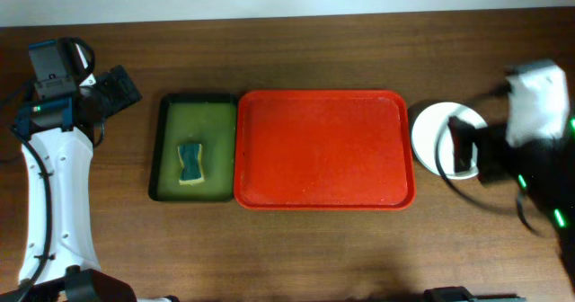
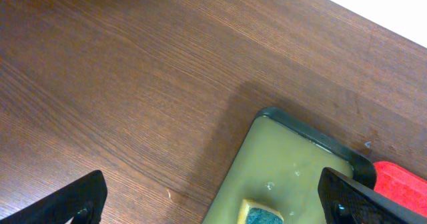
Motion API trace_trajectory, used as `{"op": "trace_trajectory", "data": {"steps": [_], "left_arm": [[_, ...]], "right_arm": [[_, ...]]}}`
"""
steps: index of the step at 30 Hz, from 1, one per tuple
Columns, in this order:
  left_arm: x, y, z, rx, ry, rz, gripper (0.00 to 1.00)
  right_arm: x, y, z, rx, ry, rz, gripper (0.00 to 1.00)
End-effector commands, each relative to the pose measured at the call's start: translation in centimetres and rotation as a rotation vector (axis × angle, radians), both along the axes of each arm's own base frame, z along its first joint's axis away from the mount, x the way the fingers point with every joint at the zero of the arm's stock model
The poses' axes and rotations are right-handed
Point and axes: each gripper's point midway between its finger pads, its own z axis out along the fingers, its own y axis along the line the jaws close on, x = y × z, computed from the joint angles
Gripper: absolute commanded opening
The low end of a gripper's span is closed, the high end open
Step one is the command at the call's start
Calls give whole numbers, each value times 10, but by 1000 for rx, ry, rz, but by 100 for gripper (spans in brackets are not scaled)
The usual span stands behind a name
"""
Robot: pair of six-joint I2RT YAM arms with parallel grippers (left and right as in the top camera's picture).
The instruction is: Clean dirty plates on tray and stack at the side
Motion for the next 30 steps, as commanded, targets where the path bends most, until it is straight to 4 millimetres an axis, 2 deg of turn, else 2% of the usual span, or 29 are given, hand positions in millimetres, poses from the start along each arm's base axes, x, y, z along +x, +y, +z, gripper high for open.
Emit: {"op": "trace_trajectory", "data": {"steps": [1, 2, 4, 6, 8, 9, 10, 12, 15, 17, 18, 19, 22, 24, 26, 27, 30], "left_arm": [[1, -1, 4, -3, -11, 5, 99], [1, -1, 4, -3, -11, 5, 99], [1, -1, 4, -3, -11, 5, 100], [1, -1, 4, -3, -11, 5, 99], [1, -1, 4, -3, -11, 5, 99], [1, -1, 4, -3, -11, 5, 99], [1, -1, 4, -3, -11, 5, 99], [1, -1, 4, -3, -11, 5, 99], [1, -1, 4, -3, -11, 5, 99], [1, -1, 4, -3, -11, 5, 99], [1, -1, 4, -3, -11, 5, 99], [1, -1, 4, -3, -11, 5, 99], [1, -1, 4, -3, -11, 5, 99], [1, -1, 4, -3, -11, 5, 99], [1, -1, 4, -3, -11, 5, 99], [1, -1, 4, -3, -11, 5, 99], [1, -1, 4, -3, -11, 5, 99]], "right_arm": [[-44, -4, 28, 2, -137, -12, 99], [-69, -6, 39, 3, -207, -16, 99], [-102, -6, 47, 11, -282, -9, 99], [-153, -7, 37, 14, -319, -4, 99], [-185, -7, 33, 20, -385, 5, 99], [-202, -7, 27, 23, -424, 8, 99], [-215, -4, 13, 30, -447, 28, 99], [-224, -1, -19, 36, -443, 44, 99], [-204, 0, -57, 36, -456, 45, 99], [-179, 1, -78, 36, -472, 44, 99], [-161, 3, -89, 39, -450, 52, 99], [-146, 4, -91, 41, -463, 58, 99], [-81, 9, -83, 46, -648, 71, 99], [-50, 11, -87, 48, -778, 77, 99], [-34, 16, -97, 57, -858, 104, 99], [-27, 16, -109, 85, -879, 100, 99], [-8, 17, -159, 91, -791, 97, 99]]}}
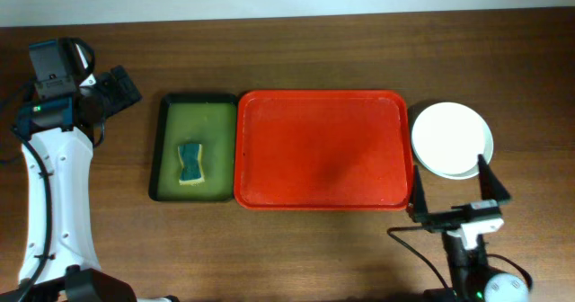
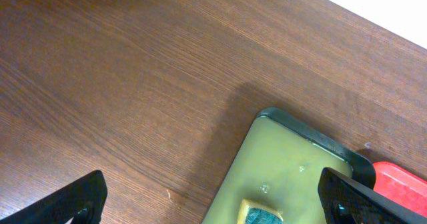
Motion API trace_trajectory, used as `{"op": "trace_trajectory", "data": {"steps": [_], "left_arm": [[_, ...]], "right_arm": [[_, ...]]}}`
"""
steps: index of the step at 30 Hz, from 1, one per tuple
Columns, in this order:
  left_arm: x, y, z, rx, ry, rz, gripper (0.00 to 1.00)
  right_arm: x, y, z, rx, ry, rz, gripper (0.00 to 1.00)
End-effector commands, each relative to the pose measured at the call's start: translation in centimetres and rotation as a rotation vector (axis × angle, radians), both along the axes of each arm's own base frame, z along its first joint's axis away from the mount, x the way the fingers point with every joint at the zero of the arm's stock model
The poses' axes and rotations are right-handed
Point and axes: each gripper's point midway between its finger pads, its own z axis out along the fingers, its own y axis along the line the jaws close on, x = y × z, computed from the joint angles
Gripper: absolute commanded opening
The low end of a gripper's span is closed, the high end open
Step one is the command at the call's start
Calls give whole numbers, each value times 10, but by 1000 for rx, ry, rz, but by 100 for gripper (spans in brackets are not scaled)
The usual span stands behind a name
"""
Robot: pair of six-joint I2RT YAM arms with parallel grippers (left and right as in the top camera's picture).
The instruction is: Clean dirty plates on tray and stack at the side
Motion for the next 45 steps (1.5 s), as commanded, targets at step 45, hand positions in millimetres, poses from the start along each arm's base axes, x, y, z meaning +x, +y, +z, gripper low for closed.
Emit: {"op": "trace_trajectory", "data": {"steps": [45], "left_arm": [[-152, -122, 74, 27, -418, -317, 99]], "right_arm": [[22, 2, -127, 55, 368, 12, 99]]}}
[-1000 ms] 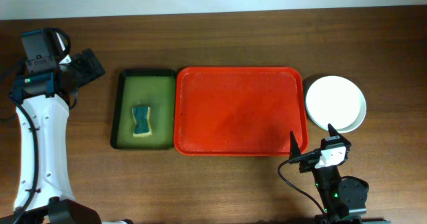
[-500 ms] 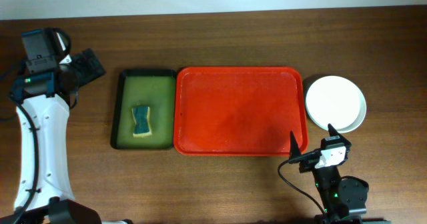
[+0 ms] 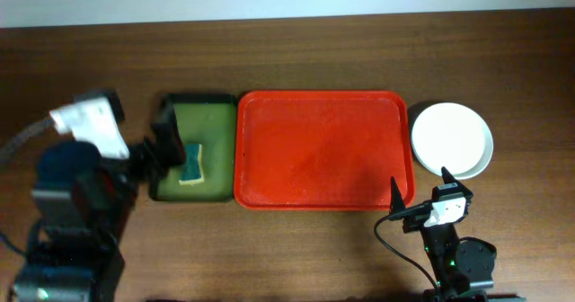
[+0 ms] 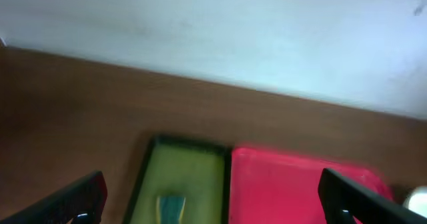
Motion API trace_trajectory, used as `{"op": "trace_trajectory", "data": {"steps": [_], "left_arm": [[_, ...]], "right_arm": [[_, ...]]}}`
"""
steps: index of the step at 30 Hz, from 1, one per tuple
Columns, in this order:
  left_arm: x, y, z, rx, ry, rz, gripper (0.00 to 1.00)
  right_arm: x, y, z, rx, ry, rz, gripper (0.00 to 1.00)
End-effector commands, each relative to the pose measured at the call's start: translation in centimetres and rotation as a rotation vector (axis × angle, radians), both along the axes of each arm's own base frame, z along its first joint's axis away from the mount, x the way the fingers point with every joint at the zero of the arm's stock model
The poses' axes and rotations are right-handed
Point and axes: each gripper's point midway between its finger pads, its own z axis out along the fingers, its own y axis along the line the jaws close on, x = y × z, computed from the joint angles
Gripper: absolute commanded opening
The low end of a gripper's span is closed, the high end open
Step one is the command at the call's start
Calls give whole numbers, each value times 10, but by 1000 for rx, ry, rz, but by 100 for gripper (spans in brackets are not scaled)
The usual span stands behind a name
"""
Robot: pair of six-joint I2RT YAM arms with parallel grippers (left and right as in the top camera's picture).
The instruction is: Clean dirty plates on tray and stack at the side
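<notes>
The red tray (image 3: 323, 149) holds nothing. To its right, two white plates (image 3: 452, 138) lie stacked on the table; the left wrist view catches a sliver of them (image 4: 417, 201). My left gripper (image 3: 165, 146) hangs open at the left edge of the green tub (image 3: 211, 122), its dark fingers (image 4: 75, 201) far apart in the blurred wrist view. Near the front edge, below the tray's right corner, my right gripper (image 3: 419, 194) points upward with its fingers spread and nothing between them.
The green tub of liquid holds a blue-and-yellow sponge (image 3: 191, 163), also seen in the left wrist view (image 4: 171, 207). A pale wall (image 4: 213, 31) runs behind the table's far edge. The left arm's body (image 3: 76, 185) covers the front left.
My left arm has left the far-left back of the table; its gripper is now beside the tub, camera facing the wall. The right gripper sits slightly further left. The plates and sponge stayed put.
First my right gripper was over the white plates beside the tray, blurred, while the left gripper hung open at the far left. A second later the right gripper stood open by the front edge, the plates stacked. Now both arms are drawn toward the front.
</notes>
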Motion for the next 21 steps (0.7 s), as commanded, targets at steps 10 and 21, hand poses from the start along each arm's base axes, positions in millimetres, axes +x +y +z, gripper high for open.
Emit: {"op": "trace_trajectory", "data": {"steps": [10, 21], "left_arm": [[-40, 5, -109, -70, -700, 7, 99], [-33, 12, -199, 292, -353, -62, 99]], "right_arm": [[0, 1, -2, 11, 4, 1, 99], [0, 1, -2, 11, 4, 1, 99]]}}
